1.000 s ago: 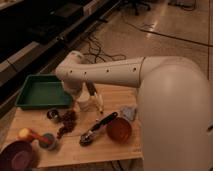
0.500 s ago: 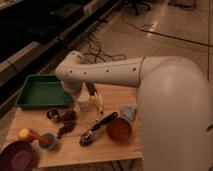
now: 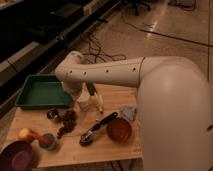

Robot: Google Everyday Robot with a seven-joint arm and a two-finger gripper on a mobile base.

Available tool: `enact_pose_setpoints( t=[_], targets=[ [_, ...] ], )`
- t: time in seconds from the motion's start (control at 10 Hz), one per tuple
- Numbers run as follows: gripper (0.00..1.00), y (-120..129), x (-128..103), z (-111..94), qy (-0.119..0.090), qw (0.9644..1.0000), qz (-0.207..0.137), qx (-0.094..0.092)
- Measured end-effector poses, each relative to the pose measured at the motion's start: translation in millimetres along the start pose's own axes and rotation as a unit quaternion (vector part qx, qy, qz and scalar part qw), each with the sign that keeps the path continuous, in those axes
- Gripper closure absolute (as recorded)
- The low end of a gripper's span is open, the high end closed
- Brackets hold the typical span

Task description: Place sponge in tray

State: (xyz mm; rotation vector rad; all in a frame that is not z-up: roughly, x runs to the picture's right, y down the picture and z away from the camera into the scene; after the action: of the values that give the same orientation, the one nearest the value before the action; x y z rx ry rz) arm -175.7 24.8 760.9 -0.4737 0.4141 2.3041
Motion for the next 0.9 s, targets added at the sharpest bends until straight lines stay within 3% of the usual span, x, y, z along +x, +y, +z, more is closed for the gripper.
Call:
enact_pose_setpoints(
  t=[0.9],
  targets=[
    [0.82,1.2,2.5,0.0,0.002,1.0000,-0.002,-0.001]
  ],
)
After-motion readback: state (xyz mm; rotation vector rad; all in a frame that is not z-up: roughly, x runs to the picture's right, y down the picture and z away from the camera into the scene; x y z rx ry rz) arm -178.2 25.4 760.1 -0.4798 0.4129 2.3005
